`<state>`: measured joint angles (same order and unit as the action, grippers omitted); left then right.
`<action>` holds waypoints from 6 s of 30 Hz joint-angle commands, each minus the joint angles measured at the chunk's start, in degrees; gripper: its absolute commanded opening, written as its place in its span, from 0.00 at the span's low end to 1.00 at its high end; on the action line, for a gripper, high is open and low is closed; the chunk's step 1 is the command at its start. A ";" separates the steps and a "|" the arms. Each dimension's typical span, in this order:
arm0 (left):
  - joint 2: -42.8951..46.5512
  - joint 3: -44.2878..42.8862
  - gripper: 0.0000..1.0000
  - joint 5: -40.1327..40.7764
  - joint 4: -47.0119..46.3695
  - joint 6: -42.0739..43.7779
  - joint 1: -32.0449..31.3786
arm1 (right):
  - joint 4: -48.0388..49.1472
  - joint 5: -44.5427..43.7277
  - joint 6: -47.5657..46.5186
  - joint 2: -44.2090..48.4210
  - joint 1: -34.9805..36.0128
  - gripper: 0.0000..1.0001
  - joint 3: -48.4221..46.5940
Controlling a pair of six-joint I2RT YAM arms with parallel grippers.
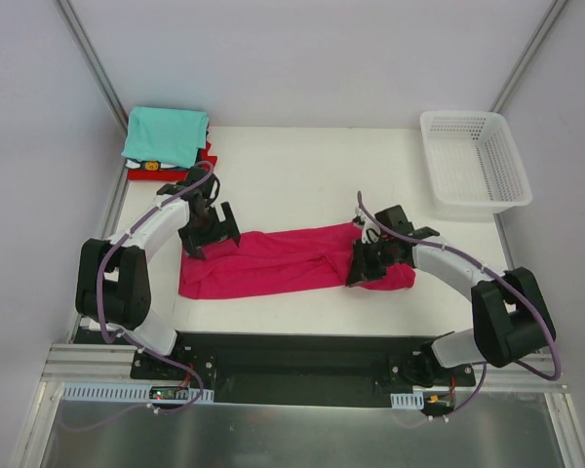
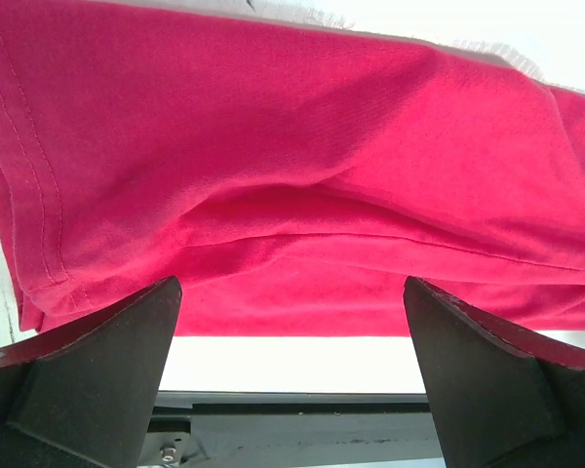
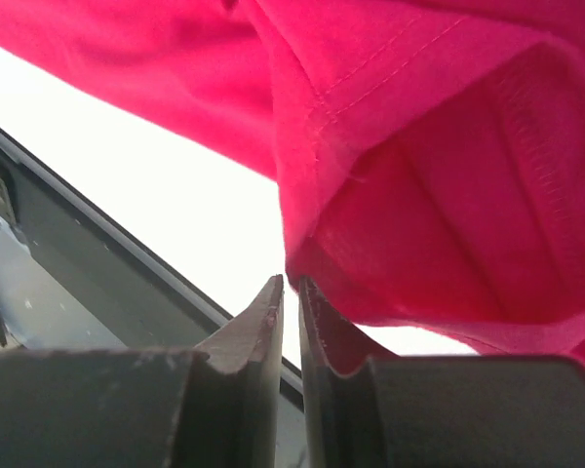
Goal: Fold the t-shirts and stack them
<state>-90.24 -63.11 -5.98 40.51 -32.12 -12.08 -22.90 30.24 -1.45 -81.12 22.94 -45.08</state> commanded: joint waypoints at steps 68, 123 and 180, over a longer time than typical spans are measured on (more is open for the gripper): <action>1.20 -4.21 0.98 1.67 5.10 1.18 -1.02 | 3.38 -5.02 4.18 -6.86 -16.08 0.30 -4.23; 6.48 -0.43 0.99 1.58 5.10 0.04 -1.11 | -0.48 -5.89 5.32 5.54 -13.09 0.31 0.96; 5.77 -1.58 0.99 2.02 5.98 1.09 -1.02 | 12.79 9.75 14.46 -1.33 -6.25 0.58 4.20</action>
<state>-86.02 -64.53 -5.32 44.97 -32.10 -12.78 -11.81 36.88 9.37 -87.20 13.50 -43.79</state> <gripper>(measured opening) 0.990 0.576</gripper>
